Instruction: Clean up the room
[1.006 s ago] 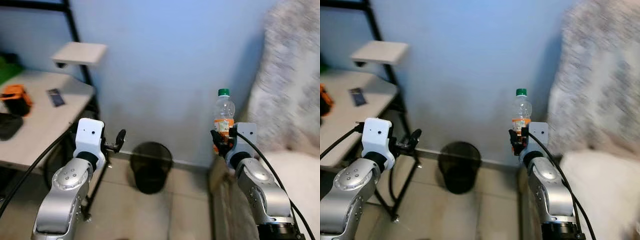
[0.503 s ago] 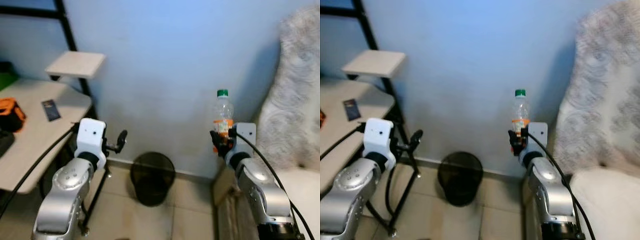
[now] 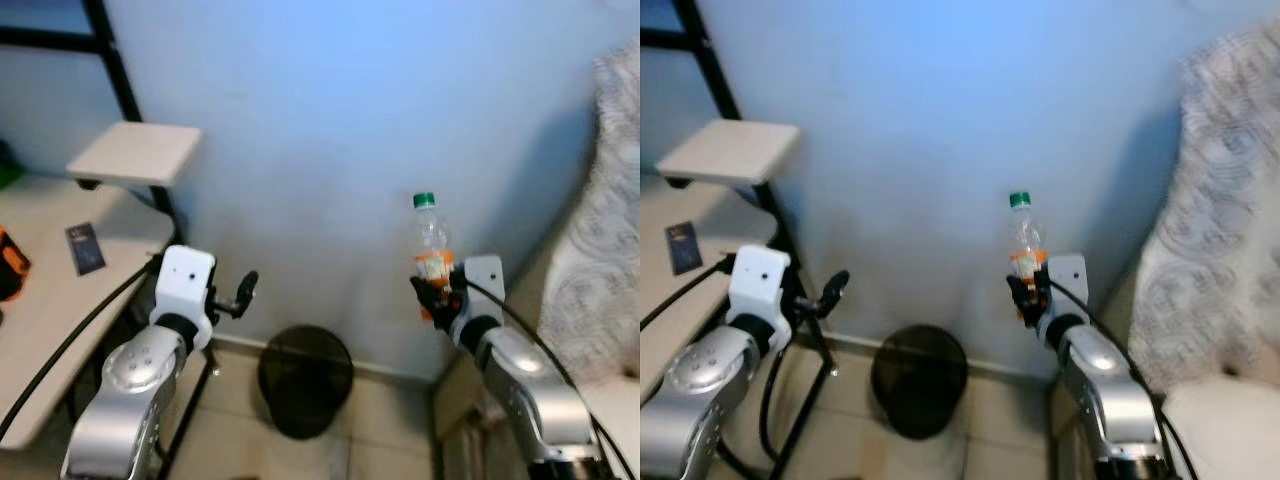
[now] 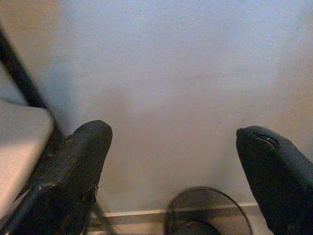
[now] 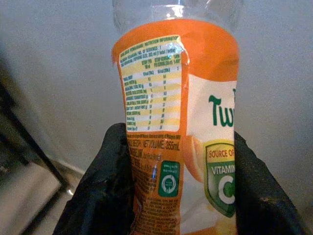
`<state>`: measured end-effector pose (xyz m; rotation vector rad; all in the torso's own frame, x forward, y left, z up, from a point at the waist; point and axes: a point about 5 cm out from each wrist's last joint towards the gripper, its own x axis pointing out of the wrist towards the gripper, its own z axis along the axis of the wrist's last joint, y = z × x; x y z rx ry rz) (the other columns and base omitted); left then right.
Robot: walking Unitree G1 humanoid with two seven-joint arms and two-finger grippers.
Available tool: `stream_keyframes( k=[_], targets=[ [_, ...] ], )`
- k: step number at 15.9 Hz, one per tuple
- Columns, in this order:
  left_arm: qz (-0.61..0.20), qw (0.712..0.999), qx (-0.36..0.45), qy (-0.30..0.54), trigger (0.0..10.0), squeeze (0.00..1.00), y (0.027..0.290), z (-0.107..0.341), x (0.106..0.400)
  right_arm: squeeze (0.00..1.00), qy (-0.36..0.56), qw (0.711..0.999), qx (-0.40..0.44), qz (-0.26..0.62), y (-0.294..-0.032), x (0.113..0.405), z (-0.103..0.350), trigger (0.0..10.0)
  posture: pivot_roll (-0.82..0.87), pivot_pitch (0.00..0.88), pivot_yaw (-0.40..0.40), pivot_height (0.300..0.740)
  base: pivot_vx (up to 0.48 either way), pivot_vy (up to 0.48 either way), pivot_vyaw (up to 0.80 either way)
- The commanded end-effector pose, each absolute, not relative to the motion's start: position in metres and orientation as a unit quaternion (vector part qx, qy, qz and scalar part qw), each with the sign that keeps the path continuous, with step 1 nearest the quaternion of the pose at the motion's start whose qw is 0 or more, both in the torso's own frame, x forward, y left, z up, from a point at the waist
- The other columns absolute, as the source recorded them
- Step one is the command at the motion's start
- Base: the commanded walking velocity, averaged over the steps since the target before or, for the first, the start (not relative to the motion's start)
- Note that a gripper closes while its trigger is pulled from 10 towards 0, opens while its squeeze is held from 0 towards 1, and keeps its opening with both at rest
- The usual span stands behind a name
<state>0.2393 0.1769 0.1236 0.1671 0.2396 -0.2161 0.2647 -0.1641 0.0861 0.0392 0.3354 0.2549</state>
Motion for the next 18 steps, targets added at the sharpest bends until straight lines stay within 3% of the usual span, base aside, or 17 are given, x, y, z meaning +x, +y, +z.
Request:
stream_keyframes(
  k=[1,4,8,13,18],
  targets=[
    [-0.109,0.983,0.089,0.121,10.0,0.00,0.183,0.124,0.236,0.00,0.165,0.971,0.008,0.174,-0.155,0.262,0.086,10.0,0.04,0.000,-0.030,0.740,0.349,0.000,0.00],
    [-0.128,0.978,0.102,0.129,10.0,0.00,0.184,0.121,0.234,0.00,0.173,0.954,-0.029,0.242,-0.159,0.266,0.079,10.0,0.05,0.000,-0.036,0.740,0.342,0.000,-0.22],
    [-0.233,0.951,0.129,0.157,10.0,0.00,0.177,0.112,0.227,0.00,0.194,0.930,-0.060,0.306,-0.154,0.274,0.070,10.0,0.06,0.000,-0.045,0.740,0.154,0.000,0.00],
    [-0.398,0.875,0.189,0.198,10.0,0.00,0.174,0.104,0.224,0.00,0.275,0.872,-0.157,0.373,-0.149,0.290,0.034,10.0,0.05,0.000,-0.029,0.740,0.000,0.000,0.00],
    [-0.467,0.829,0.212,0.222,10.0,0.00,0.177,0.102,0.225,0.00,0.322,0.857,-0.193,0.354,-0.122,0.295,0.007,10.0,0.06,0.000,-0.044,0.740,0.000,0.000,0.00]
  ],
)
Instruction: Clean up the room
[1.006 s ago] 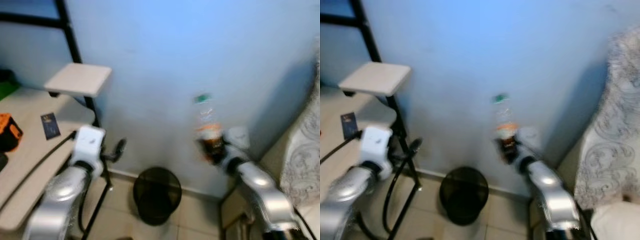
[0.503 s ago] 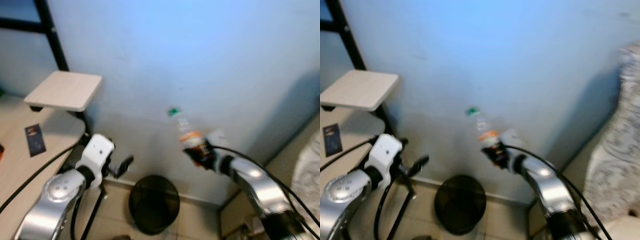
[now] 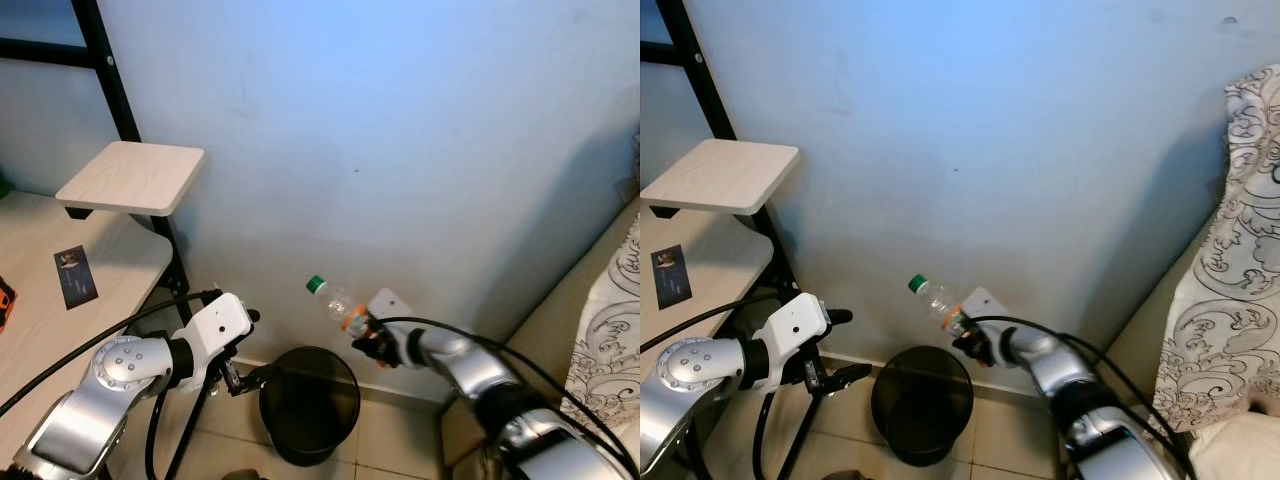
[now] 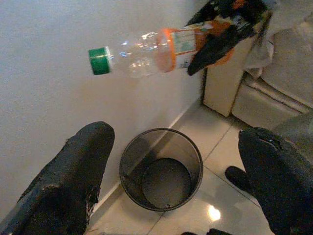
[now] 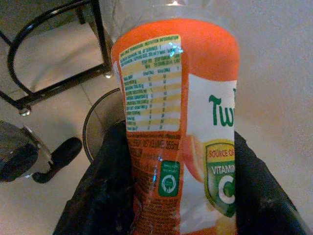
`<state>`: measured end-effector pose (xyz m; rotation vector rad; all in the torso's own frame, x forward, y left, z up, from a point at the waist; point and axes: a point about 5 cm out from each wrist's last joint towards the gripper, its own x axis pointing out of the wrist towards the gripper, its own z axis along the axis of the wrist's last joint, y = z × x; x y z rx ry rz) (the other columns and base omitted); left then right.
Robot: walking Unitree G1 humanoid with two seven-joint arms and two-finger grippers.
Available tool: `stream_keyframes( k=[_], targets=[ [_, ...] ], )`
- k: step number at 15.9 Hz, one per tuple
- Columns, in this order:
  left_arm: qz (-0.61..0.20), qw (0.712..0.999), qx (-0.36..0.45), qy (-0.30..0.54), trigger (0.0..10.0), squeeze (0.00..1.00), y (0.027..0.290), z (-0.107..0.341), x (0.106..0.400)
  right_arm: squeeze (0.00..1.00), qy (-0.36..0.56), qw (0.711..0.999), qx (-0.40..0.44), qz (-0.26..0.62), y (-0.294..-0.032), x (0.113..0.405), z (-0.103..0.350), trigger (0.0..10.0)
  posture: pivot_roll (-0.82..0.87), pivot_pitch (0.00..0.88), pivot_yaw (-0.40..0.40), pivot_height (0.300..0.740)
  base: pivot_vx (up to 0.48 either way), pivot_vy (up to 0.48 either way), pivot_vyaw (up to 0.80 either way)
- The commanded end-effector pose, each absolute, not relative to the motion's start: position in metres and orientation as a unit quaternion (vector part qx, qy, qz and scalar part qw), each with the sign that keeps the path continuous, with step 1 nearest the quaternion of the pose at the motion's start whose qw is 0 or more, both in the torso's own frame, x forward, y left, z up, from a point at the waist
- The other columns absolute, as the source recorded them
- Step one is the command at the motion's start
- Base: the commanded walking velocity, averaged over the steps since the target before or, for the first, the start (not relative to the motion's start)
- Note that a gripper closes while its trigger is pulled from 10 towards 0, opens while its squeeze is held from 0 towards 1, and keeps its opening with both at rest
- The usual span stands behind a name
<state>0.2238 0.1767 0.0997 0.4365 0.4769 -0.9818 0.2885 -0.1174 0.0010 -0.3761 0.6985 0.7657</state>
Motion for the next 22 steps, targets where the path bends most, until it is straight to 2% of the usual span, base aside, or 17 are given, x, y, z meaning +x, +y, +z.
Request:
stream_keyframes(
  k=[1,4,5,6,12,18,22],
  targets=[
    [-0.471,0.826,0.216,0.225,10.0,0.00,0.179,0.102,0.226,0.00,0.325,0.861,-0.189,0.343,-0.117,0.297,0.005,10.0,0.06,0.000,-0.046,0.740,0.000,0.000,0.00],
    [-0.470,0.821,0.228,0.230,10.0,0.00,0.182,0.101,0.228,0.00,0.319,0.863,-0.167,0.354,-0.096,0.298,0.006,10.0,0.07,0.000,-0.050,0.740,0.000,0.000,0.00],
    [-0.468,0.822,0.230,0.229,10.0,0.00,0.183,0.101,0.229,0.18,0.318,0.862,-0.162,0.360,-0.092,0.298,0.006,10.0,0.07,0.000,-0.051,0.740,0.000,0.000,0.00],
    [-0.466,0.823,0.230,0.229,10.0,0.00,0.183,0.101,0.229,1.00,0.319,0.860,-0.157,0.365,-0.088,0.297,0.005,10.0,0.07,0.000,-0.051,0.740,0.000,0.000,0.00],
    [-0.460,0.824,0.235,0.232,10.0,0.00,0.186,0.101,0.230,1.00,0.331,0.852,-0.147,0.379,-0.081,0.290,-0.001,10.0,0.08,0.000,-0.052,0.740,0.000,0.000,0.00],
    [-0.461,0.824,0.233,0.232,10.0,0.00,0.184,0.101,0.229,1.00,0.339,0.860,-0.095,0.369,-0.078,0.286,-0.005,10.0,0.09,0.000,-0.048,0.740,0.000,0.000,0.00],
    [-0.450,0.833,0.222,0.232,10.0,0.00,0.181,0.100,0.225,1.00,0.327,0.877,-0.059,0.346,-0.094,0.287,-0.005,10.0,0.09,0.000,-0.042,0.740,0.000,0.000,0.00]
  ],
)
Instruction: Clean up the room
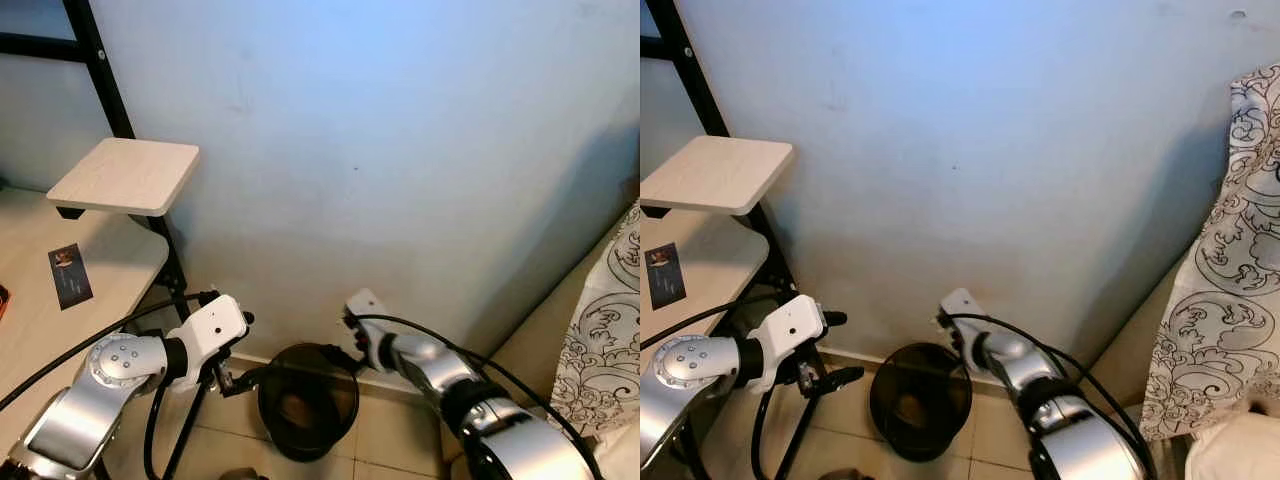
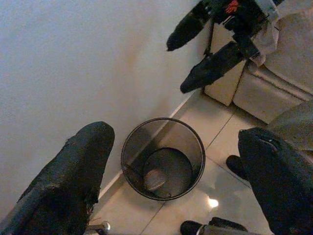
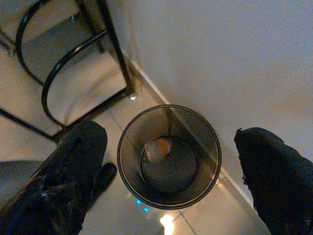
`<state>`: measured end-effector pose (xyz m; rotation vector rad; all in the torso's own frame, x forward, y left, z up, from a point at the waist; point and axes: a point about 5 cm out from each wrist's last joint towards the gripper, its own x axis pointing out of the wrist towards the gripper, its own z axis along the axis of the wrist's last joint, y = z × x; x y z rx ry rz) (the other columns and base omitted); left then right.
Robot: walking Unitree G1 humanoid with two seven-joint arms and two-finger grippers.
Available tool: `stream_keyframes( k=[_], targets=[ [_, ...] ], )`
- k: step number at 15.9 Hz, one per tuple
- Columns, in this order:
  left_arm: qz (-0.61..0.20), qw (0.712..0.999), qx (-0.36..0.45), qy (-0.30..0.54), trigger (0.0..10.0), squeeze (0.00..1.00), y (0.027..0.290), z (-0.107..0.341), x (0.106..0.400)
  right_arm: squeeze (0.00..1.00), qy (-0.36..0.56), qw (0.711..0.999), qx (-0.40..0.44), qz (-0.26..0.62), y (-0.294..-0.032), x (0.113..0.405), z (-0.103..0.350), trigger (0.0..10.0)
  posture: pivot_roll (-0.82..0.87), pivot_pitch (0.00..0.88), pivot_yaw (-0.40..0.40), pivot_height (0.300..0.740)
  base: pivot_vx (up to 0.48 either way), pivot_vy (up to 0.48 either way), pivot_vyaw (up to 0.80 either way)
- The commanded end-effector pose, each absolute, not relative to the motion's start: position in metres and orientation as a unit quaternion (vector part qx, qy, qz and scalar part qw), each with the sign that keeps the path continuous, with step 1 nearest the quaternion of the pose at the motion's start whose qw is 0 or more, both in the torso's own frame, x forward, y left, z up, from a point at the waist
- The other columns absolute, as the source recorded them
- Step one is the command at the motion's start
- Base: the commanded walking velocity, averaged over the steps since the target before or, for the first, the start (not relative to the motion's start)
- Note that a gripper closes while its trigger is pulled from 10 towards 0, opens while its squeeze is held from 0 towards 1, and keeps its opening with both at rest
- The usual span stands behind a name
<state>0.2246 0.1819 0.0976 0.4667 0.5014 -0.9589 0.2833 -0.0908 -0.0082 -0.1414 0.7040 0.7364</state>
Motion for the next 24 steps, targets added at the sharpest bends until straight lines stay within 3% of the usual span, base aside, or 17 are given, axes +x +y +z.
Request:
stream_keyframes(
  k=[1,3,4,5,8,14,16,24],
  targets=[
    [-0.429,0.849,0.207,0.230,10.0,0.00,0.180,0.098,0.222,1.00,0.311,0.892,-0.044,0.325,-0.109,0.289,-0.002,10.0,0.08,0.000,-0.040,0.740,0.000,0.000,0.00],
    [-0.378,0.881,0.176,0.223,10.0,0.00,0.179,0.096,0.221,1.00,0.249,0.924,0.009,0.289,-0.130,0.292,0.013,10.0,0.07,0.000,-0.033,0.740,0.000,0.000,0.00],
    [-0.307,0.917,0.148,0.208,10.0,0.00,0.183,0.097,0.223,1.00,0.196,0.946,0.043,0.253,-0.148,0.285,0.032,10.0,0.05,0.000,-0.025,0.740,0.000,0.000,0.00],
    [-0.276,0.932,0.135,0.193,10.0,0.00,0.184,0.100,0.221,1.00,0.161,0.958,0.076,0.226,-0.155,0.275,0.048,10.0,0.05,0.000,-0.025,0.740,0.000,0.000,-0.74],
    [-0.235,0.950,0.122,0.168,10.0,0.00,0.178,0.106,0.210,1.00,0.107,0.971,0.121,0.176,-0.156,0.255,0.063,10.0,0.06,0.000,-0.036,0.740,0.000,0.000,-0.74],
    [-0.156,0.969,0.115,0.154,10.0,0.00,0.178,0.107,0.205,1.00,0.097,0.976,0.118,0.156,-0.155,0.232,0.080,10.0,0.06,0.000,-0.043,0.740,0.000,0.000,-0.74],
    [-0.041,0.989,0.068,0.121,10.0,0.00,0.197,0.114,0.208,1.00,0.107,0.980,0.108,0.130,-0.159,0.232,0.078,10.0,0.07,0.000,-0.053,0.740,0.000,0.000,-0.74],
    [-0.065,0.984,0.085,0.145,10.0,0.00,0.193,0.107,0.215,1.00,0.106,0.985,0.106,0.085,-0.161,0.241,0.084,10.0,0.04,0.000,-0.032,0.740,0.000,0.000,-0.76]
  ],
)
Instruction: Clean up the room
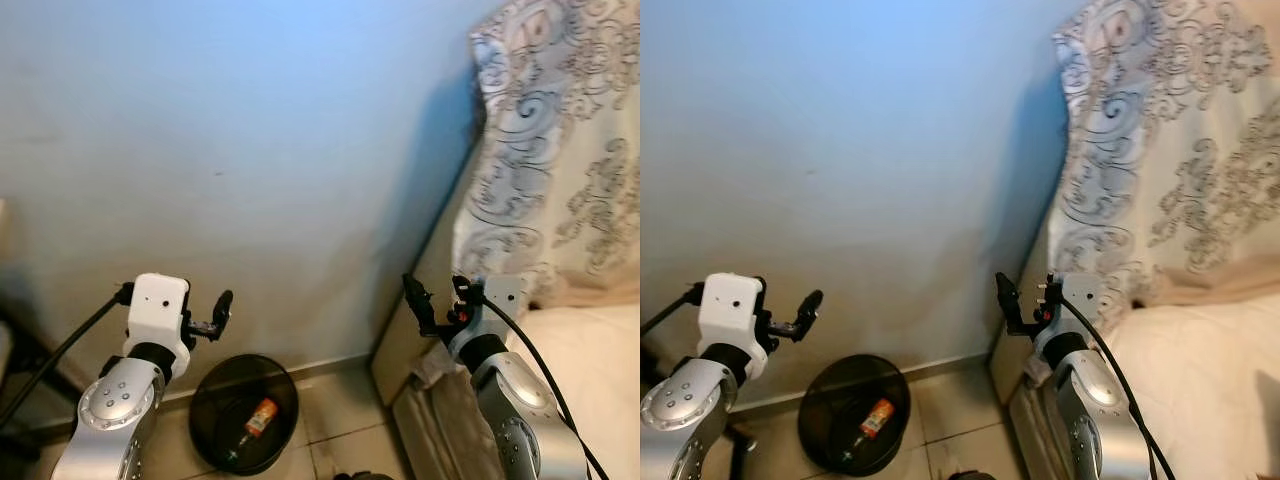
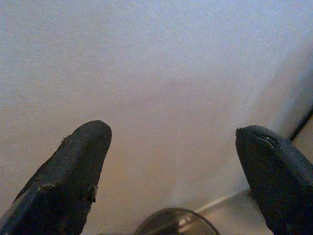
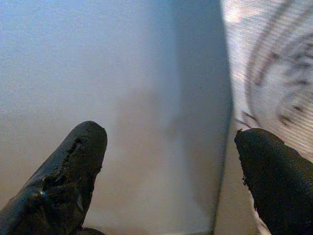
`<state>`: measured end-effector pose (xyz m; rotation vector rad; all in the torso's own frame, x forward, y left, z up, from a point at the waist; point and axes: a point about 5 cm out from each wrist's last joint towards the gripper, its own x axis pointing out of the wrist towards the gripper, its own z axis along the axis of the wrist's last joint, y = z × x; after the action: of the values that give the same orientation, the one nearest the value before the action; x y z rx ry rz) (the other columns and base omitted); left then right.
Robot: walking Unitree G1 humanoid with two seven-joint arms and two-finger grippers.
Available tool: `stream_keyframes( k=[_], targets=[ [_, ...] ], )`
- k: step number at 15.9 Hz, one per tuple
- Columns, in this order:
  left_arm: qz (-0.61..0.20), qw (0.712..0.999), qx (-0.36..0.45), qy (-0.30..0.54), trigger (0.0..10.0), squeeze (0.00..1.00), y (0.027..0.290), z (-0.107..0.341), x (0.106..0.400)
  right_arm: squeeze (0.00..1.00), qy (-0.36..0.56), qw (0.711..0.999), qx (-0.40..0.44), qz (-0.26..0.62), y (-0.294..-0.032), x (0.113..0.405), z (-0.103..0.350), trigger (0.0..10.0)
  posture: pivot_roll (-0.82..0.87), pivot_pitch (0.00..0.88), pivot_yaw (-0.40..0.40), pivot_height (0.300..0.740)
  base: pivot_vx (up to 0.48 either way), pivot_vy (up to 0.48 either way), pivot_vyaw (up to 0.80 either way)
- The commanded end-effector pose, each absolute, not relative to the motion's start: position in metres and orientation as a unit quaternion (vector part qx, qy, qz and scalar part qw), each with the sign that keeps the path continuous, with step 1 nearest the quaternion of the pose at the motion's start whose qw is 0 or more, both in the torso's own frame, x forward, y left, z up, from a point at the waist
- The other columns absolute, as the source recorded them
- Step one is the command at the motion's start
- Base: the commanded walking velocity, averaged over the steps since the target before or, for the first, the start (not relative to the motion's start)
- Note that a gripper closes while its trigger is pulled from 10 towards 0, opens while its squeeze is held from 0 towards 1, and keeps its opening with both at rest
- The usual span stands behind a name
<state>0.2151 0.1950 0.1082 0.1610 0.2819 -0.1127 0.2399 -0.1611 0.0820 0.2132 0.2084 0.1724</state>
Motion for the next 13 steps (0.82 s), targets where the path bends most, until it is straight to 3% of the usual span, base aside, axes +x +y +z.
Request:
stream_keyframes(
  k=[1,13],
  targets=[
    [-0.070,0.983,0.088,0.144,10.0,0.00,0.1927,0.1094,0.2160,1.00,0.111,0.984,0.107,0.086,-0.1598,0.2397,0.0826,10.0,0.04,0.000,-0.031,0.740,0.000,0.000,-0.76],
    [-0.082,0.981,0.102,0.141,10.0,0.00,0.1932,0.1096,0.2194,1.00,0.142,0.972,0.111,0.149,-0.1532,0.2362,0.0778,10.0,0.03,0.000,-0.021,0.740,0.000,0.000,-0.76]
  ],
)
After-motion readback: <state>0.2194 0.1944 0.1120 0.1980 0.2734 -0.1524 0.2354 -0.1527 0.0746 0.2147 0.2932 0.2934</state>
